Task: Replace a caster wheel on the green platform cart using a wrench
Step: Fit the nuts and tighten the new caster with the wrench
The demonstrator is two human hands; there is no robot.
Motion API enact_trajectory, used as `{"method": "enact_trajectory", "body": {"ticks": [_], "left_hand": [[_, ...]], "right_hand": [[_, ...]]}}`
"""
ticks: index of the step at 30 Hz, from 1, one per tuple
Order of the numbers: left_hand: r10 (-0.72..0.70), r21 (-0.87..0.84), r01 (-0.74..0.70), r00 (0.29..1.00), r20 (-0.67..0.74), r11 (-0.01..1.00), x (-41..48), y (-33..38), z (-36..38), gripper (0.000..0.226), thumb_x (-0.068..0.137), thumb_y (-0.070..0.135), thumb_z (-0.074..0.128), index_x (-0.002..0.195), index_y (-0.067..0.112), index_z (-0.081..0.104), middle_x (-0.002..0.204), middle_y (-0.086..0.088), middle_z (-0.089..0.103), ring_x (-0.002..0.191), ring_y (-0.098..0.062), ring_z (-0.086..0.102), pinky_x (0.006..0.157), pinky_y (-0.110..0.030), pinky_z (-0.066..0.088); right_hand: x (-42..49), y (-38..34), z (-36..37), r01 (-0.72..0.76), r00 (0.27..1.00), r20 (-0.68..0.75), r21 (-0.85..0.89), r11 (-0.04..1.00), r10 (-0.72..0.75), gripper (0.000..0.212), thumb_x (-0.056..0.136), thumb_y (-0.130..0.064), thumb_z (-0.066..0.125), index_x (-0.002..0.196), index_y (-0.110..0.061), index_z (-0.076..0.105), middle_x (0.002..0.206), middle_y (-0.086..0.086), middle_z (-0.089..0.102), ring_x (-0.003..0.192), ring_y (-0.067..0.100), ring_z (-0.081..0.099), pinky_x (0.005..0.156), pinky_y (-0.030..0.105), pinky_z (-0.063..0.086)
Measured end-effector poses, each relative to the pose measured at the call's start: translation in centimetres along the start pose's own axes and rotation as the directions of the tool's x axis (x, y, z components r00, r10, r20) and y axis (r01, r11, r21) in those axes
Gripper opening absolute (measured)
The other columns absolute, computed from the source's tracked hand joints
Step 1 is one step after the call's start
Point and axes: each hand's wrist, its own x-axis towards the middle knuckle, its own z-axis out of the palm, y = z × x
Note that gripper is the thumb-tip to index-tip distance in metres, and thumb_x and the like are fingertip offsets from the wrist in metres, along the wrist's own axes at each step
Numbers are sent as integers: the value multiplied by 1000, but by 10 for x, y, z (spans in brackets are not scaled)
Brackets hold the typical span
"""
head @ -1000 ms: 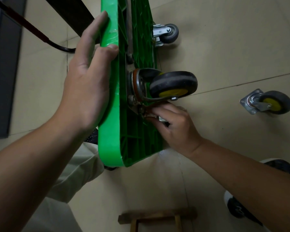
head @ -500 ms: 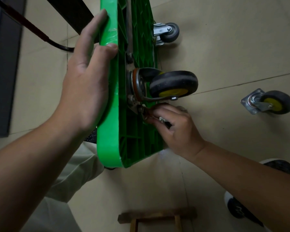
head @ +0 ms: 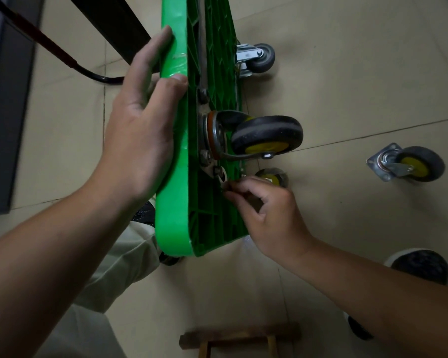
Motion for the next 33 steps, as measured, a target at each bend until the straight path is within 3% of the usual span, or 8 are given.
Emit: {"method": "enact_trajectory", "body": {"ticks": [4, 7, 12, 18, 22, 28, 31, 33], "left_hand": [[-10, 2, 10, 1000, 3, 1000, -2, 3, -2, 56, 103, 31, 50, 157, 25, 38, 148, 9, 50, 137, -10, 53, 115, -46, 46], [-14, 21, 14, 1000, 26, 1000, -4, 2, -4, 56, 101, 35, 50, 156, 40, 40, 134, 24, 51, 112, 1, 64, 103, -48, 56], [-19, -5, 19, 1000, 22, 1000, -2, -2, -6, 57, 98, 37, 51, 154, 42, 43, 131, 20, 55, 110, -9, 67, 97, -53, 58], [-29, -17, 29, 999, 24, 999, 0, -6, -7, 58, 98, 37, 51, 155, 42, 42, 136, 11, 57, 116, -20, 67, 98, -59, 56], [-27, -33, 28, 999, 29, 999, 1, -8, -7, 57, 98, 37, 52, 155, 42, 42, 133, 9, 60, 115, -22, 67, 97, -59, 57], [17, 19, -18, 1000, 25, 1000, 3, -12, -6, 54, 99, 44, 50, 152, 48, 42, 127, 17, 60, 91, 5, 67, 74, -21, 54], [20, 46, -20, 1000, 18, 999, 3, -13, -6, 54, 96, 52, 49, 149, 58, 41, 136, 15, 61, 103, 2, 67, 86, -30, 56], [17, 58, -18, 1000, 19, 998, 2, -12, -7, 54, 92, 56, 48, 145, 64, 40, 140, 15, 60, 108, -5, 68, 99, -42, 56]], "right_hand": [[-1, -4, 0, -43, 999, 0, -14, 999, 43, 12, 93, -13, 71, 100, -4, 77, 94, 2, 74, 91, 10, 69, 80, 28, 57], [-1, -6, -2, -56, 998, 8, -22, 998, 56, 12, 93, -13, 71, 100, -6, 77, 93, 1, 74, 90, 9, 69, 80, 31, 58], [0, -8, -3, -80, 996, 28, -26, 996, 80, 12, 94, -15, 71, 100, -7, 77, 93, 0, 74, 88, 10, 69, 79, 34, 58], [0, -8, -2, -75, 997, 25, -34, 997, 76, 11, 94, -14, 72, 98, -6, 77, 91, -1, 73, 87, 8, 69, 76, 30, 58], [2, -5, -4, 65, 996, 65, -150, 987, -56, 13, 93, -13, 72, 104, -5, 73, 95, -4, 68, 87, -1, 61, 80, 9, 48], [-21, 9, -51, 184, 957, 284, -442, 878, -58, 11, 92, -10, 74, 100, -3, 73, 91, 2, 64, 78, 10, 59, 69, 24, 50], [-40, -20, -72, 163, 937, 348, -486, 858, 19, 14, 95, -27, 70, 92, -14, 69, 81, -17, 49, 68, -1, 47, 63, 23, 45], [-47, -47, -80, 30, 938, 310, -515, 857, 153, 19, 93, -37, 70, 84, -21, 67, 72, -16, 50, 64, 1, 49, 62, 26, 47]]}}
